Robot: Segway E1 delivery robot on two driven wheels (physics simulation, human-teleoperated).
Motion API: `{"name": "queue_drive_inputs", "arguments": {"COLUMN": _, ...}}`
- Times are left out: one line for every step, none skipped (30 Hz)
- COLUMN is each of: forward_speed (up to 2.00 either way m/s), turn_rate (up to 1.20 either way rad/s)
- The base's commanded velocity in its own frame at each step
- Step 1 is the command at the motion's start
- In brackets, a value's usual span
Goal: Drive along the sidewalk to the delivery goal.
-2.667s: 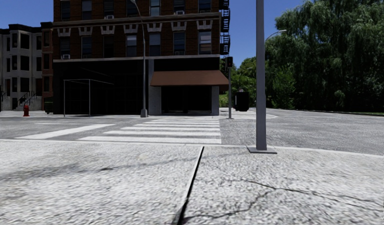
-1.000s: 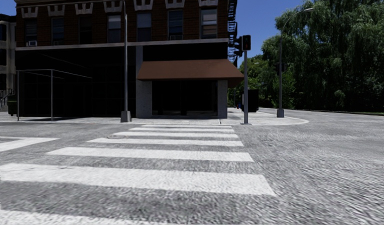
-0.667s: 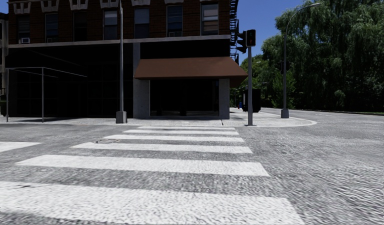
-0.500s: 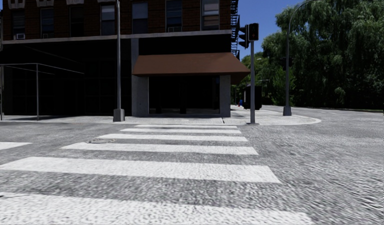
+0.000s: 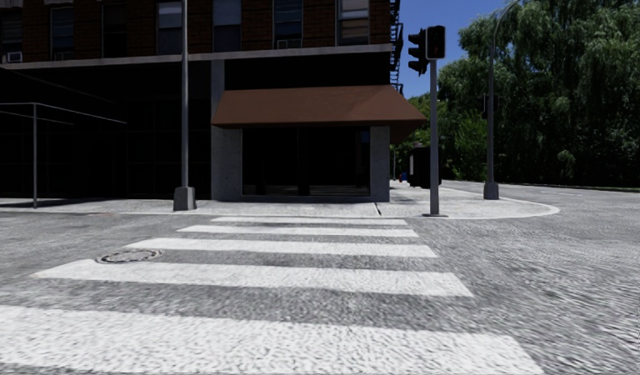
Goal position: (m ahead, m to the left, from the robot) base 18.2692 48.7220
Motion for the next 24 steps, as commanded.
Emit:
{"name": "queue_drive_inputs", "arguments": {"forward_speed": 1.62, "turn_rate": 0.0}}
{"name": "queue_drive_inputs", "arguments": {"forward_speed": 1.62, "turn_rate": 0.0}}
{"name": "queue_drive_inputs", "arguments": {"forward_speed": 1.62, "turn_rate": 0.0}}
{"name": "queue_drive_inputs", "arguments": {"forward_speed": 1.62, "turn_rate": 0.0}}
{"name": "queue_drive_inputs", "arguments": {"forward_speed": 1.62, "turn_rate": 0.0}}
{"name": "queue_drive_inputs", "arguments": {"forward_speed": 1.62, "turn_rate": 0.0}}
{"name": "queue_drive_inputs", "arguments": {"forward_speed": 1.73, "turn_rate": 0.0}}
{"name": "queue_drive_inputs", "arguments": {"forward_speed": 2.0, "turn_rate": 0.0}}
{"name": "queue_drive_inputs", "arguments": {"forward_speed": 2.0, "turn_rate": 0.0}}
{"name": "queue_drive_inputs", "arguments": {"forward_speed": 2.0, "turn_rate": 0.0}}
{"name": "queue_drive_inputs", "arguments": {"forward_speed": 2.0, "turn_rate": 0.0}}
{"name": "queue_drive_inputs", "arguments": {"forward_speed": 2.0, "turn_rate": 0.0}}
{"name": "queue_drive_inputs", "arguments": {"forward_speed": 2.0, "turn_rate": 0.0}}
{"name": "queue_drive_inputs", "arguments": {"forward_speed": 2.0, "turn_rate": 0.0}}
{"name": "queue_drive_inputs", "arguments": {"forward_speed": 2.0, "turn_rate": 0.0}}
{"name": "queue_drive_inputs", "arguments": {"forward_speed": 2.0, "turn_rate": 0.0}}
{"name": "queue_drive_inputs", "arguments": {"forward_speed": 2.0, "turn_rate": 0.0}}
{"name": "queue_drive_inputs", "arguments": {"forward_speed": 2.0, "turn_rate": 0.0}}
{"name": "queue_drive_inputs", "arguments": {"forward_speed": 2.0, "turn_rate": 0.0}}
{"name": "queue_drive_inputs", "arguments": {"forward_speed": 2.0, "turn_rate": 0.0}}
{"name": "queue_drive_inputs", "arguments": {"forward_speed": 2.0, "turn_rate": 0.0}}
{"name": "queue_drive_inputs", "arguments": {"forward_speed": 2.0, "turn_rate": 0.0}}
{"name": "queue_drive_inputs", "arguments": {"forward_speed": 2.0, "turn_rate": 0.0}}
{"name": "queue_drive_inputs", "arguments": {"forward_speed": 2.0, "turn_rate": 0.0}}
